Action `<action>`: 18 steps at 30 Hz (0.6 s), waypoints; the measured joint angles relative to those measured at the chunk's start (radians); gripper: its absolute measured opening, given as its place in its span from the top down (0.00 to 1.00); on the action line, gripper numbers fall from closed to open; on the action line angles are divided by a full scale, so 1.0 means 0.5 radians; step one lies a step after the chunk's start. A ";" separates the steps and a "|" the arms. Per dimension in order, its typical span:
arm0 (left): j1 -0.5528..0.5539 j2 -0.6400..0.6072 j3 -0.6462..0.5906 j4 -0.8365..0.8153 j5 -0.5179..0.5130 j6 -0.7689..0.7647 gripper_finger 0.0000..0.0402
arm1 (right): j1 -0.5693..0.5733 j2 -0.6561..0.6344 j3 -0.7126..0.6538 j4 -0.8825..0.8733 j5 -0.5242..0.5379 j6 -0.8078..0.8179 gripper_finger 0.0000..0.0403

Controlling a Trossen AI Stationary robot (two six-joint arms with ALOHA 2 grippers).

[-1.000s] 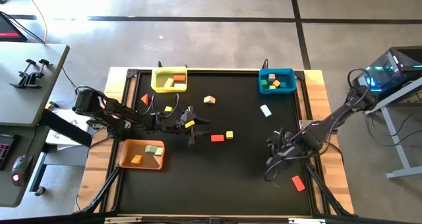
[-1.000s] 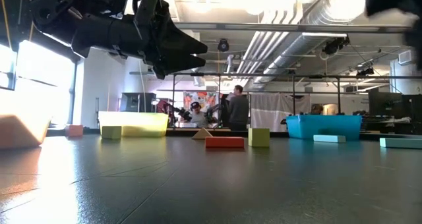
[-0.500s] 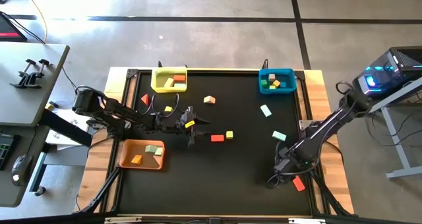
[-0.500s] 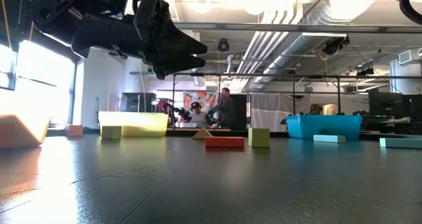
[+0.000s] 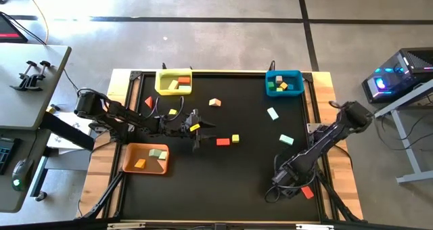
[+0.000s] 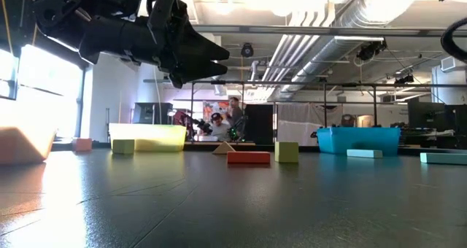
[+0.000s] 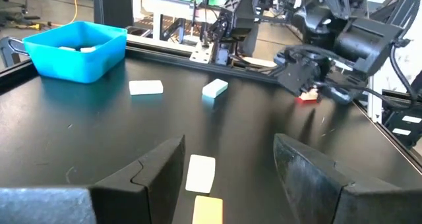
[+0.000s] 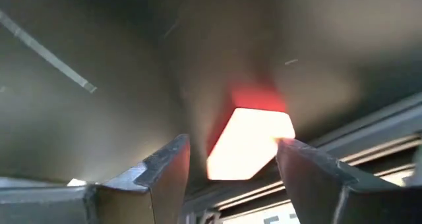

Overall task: Sort blocks by size
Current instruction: Put the orange wooden block into the yellow bin

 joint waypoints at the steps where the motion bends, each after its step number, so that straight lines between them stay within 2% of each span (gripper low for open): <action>1: 0.000 0.000 0.000 -0.001 0.000 0.000 0.46 | 0.000 0.024 0.002 0.043 -0.034 -0.004 0.45; 4: 0.000 0.000 0.000 -0.002 0.000 0.000 0.46 | 0.001 0.052 0.003 0.153 -0.060 -0.036 0.45; 6: 0.000 0.000 0.000 -0.002 0.000 0.000 0.46 | 0.001 0.040 0.007 0.213 0.000 -0.040 0.45; 10: 0.000 0.000 0.000 -0.002 0.000 0.000 0.46 | -0.005 -0.027 0.015 0.280 0.360 -0.072 0.45; 15: -0.001 0.000 0.000 0.011 0.000 0.000 0.46 | -0.034 -0.162 0.103 0.337 0.919 -0.251 0.45; 18: -0.001 0.001 0.000 0.009 0.000 -0.001 0.46 | -0.041 -0.223 0.196 0.288 1.005 -0.337 0.45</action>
